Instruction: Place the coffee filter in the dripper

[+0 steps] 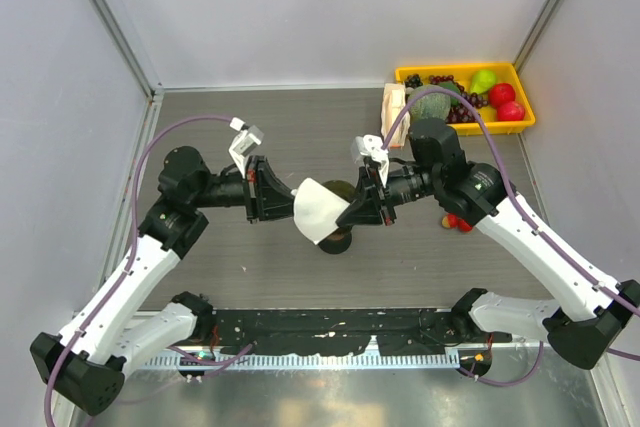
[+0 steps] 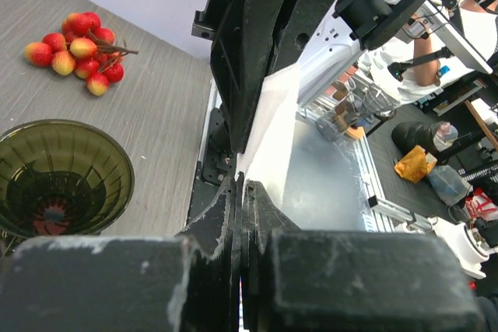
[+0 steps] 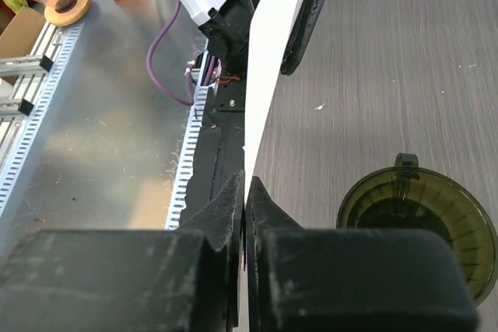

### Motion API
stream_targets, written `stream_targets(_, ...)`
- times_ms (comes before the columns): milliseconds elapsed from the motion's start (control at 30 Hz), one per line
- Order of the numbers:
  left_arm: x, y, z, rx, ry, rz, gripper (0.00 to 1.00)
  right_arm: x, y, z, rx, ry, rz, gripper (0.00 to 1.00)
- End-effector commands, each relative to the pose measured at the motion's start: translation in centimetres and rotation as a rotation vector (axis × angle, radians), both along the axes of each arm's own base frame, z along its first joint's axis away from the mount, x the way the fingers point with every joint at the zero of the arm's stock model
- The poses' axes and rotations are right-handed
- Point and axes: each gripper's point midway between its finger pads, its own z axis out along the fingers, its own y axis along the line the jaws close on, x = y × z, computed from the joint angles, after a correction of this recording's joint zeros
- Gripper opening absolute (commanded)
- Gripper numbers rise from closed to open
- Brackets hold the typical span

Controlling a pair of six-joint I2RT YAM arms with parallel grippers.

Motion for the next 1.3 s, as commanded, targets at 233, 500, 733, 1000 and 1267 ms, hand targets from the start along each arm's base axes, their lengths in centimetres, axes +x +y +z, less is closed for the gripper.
stream_targets(233,-0.6,-0.5,1.3,-0.009,-0.108,-0.030,0.43,-1.0,0.8,2.6,0.090,-0.020,0.060,0.05)
stream_targets(500,-0.4,-1.6,0.9,-0.008,-0.087,-0.053,0.48,-0.8,1.8,2.5,0.100,0.011,0.083,0.05)
stream_targets(733,0.0,-2.3,1.3,-0.049,-0.044,-0.063,0.48,-0.8,2.4,2.4,0.107,0.039,0.094,0.05)
stream_targets(1000,-0.8,-2.0,1.0,-0.045,-0.030,-0.088,0.00,-0.9,1.7,2.2,0.090,0.010,0.066,0.30)
stream_targets(1267,-1.7,-1.1,-1.3,0.052,-0.007,-0.103,0.00,0.7,-0.7,2.1,-0.010,-0.116,-0.037,0.41)
